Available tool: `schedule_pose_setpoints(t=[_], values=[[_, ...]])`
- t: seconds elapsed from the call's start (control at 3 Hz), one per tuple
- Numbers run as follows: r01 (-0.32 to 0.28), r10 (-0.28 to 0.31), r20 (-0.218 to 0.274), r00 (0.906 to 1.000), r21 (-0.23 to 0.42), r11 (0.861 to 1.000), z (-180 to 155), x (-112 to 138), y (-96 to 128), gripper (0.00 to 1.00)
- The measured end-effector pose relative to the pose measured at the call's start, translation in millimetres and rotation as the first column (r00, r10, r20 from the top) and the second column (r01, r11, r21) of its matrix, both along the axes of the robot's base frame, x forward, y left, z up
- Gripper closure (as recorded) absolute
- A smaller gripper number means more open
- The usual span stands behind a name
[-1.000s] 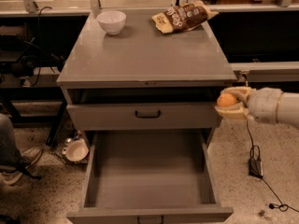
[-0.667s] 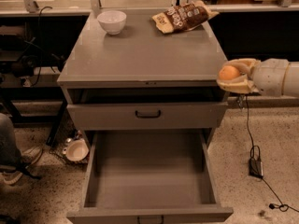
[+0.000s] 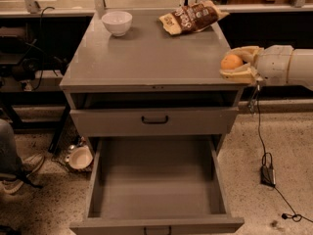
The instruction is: Pick orange from middle drawer and place on counter
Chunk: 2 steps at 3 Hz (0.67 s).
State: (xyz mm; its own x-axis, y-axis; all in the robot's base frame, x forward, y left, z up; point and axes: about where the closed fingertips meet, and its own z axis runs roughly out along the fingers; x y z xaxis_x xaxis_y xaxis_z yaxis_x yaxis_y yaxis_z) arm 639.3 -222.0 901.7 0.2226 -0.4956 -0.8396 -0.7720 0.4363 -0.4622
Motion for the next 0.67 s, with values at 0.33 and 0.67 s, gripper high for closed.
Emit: schedule_pose_setpoints(t=[0.33,0.67], values=[[-0.008,0.008,-0.022,0.9997,0.017,1.0,-1.1,15.5,8.2,1.0],[-0.021,0.023,-0.078,0.9967,0.034,0.999,-8.5,47.9,22.7,1.0]])
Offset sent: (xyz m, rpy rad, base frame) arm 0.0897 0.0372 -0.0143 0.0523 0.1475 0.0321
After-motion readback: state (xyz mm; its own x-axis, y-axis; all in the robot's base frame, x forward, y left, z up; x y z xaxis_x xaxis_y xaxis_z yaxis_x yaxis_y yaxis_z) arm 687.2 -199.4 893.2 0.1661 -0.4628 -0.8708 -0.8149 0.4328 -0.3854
